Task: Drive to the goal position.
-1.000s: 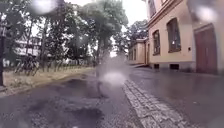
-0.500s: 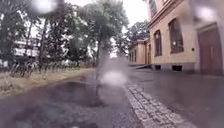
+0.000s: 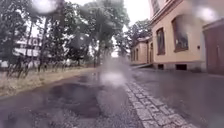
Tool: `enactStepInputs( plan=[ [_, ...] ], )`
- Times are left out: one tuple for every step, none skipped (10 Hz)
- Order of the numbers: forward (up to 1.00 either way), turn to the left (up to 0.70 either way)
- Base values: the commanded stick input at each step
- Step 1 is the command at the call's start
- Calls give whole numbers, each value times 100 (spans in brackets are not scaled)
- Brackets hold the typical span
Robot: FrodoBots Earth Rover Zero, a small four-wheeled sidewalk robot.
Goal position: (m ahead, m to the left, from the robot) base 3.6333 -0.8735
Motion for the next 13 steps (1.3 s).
enactStepInputs(
  plan=[
    [70, 0],
    [70, 0],
    [70, 0],
    [70, 0],
    [70, 0],
    [70, 0],
    [70, 0],
    [70, 0],
    [70, 0],
    [70, 0],
    [70, 0],
    [70, 0],
    [70, 0]
  ],
)
